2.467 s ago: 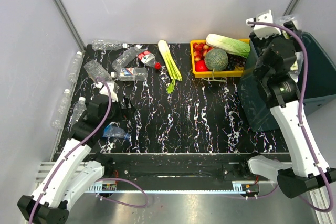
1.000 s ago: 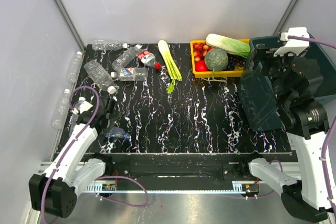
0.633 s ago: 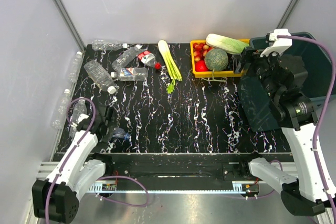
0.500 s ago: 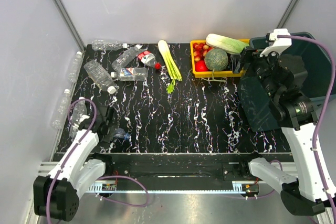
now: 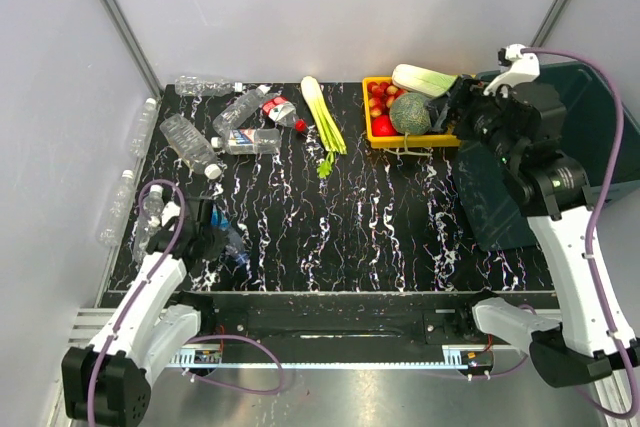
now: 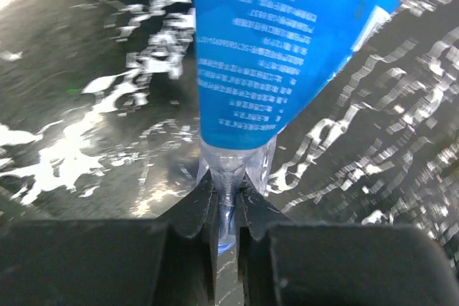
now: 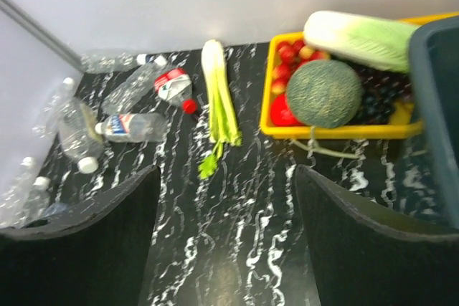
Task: Put the plastic bottles in the bin
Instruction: Pick up the plastic bottle from the corner of the board, then place the plastic bottle in the trash bin, then pick up the plastic bottle from the corner of the board.
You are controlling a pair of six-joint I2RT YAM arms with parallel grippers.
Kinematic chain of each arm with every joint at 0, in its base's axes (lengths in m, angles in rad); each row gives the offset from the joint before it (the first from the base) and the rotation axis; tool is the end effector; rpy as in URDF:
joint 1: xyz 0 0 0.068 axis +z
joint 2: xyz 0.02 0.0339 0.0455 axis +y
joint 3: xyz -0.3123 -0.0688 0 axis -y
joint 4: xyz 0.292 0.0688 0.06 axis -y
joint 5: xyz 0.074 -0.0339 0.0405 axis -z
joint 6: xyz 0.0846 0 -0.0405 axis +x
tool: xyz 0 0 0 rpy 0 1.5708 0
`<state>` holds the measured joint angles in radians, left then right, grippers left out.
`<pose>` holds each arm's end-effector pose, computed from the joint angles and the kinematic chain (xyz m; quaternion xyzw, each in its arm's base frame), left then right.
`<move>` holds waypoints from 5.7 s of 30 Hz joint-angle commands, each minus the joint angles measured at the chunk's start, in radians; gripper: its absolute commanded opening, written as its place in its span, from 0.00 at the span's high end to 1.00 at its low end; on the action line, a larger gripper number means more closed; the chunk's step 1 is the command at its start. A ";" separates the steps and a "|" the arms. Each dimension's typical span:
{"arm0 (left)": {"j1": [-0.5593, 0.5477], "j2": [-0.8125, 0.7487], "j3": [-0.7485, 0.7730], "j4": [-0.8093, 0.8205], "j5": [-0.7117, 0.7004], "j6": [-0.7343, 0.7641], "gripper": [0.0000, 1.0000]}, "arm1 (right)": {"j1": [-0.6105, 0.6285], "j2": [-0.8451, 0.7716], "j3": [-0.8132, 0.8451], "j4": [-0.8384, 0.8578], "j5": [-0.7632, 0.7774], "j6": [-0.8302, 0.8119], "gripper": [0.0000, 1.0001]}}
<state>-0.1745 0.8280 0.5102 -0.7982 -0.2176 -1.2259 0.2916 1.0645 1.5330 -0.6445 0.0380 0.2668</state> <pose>0.1742 -0.0122 0.1686 -0.5072 0.8254 -0.0635 0.2395 0.2481 0.0711 0.5442 0.0027 0.7665 0.1630 0.6213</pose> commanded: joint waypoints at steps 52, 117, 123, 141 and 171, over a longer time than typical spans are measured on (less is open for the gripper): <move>-0.040 -0.132 0.128 0.482 0.926 0.842 0.20 | 0.551 0.315 -0.467 1.022 -0.164 0.427 0.67; -0.033 -0.156 0.178 0.312 0.489 0.844 0.15 | 0.100 -0.113 -0.172 0.430 0.520 -0.516 0.01; -0.019 -0.144 0.188 0.254 0.240 0.790 0.14 | 0.101 -0.112 -0.198 0.425 0.139 -0.316 0.02; 0.024 -0.092 0.215 0.102 -0.379 0.597 0.01 | 0.100 -0.190 -0.350 0.499 -0.136 -0.161 0.04; 0.454 0.497 0.424 0.134 -0.356 0.896 0.01 | 0.101 -0.331 -0.407 0.531 -0.193 -0.098 0.01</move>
<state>0.2405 1.2713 0.8978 -0.6941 -0.6174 -0.3305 0.3927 0.7322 1.1133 -0.1352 -0.1558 0.1471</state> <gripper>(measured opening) 0.988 0.992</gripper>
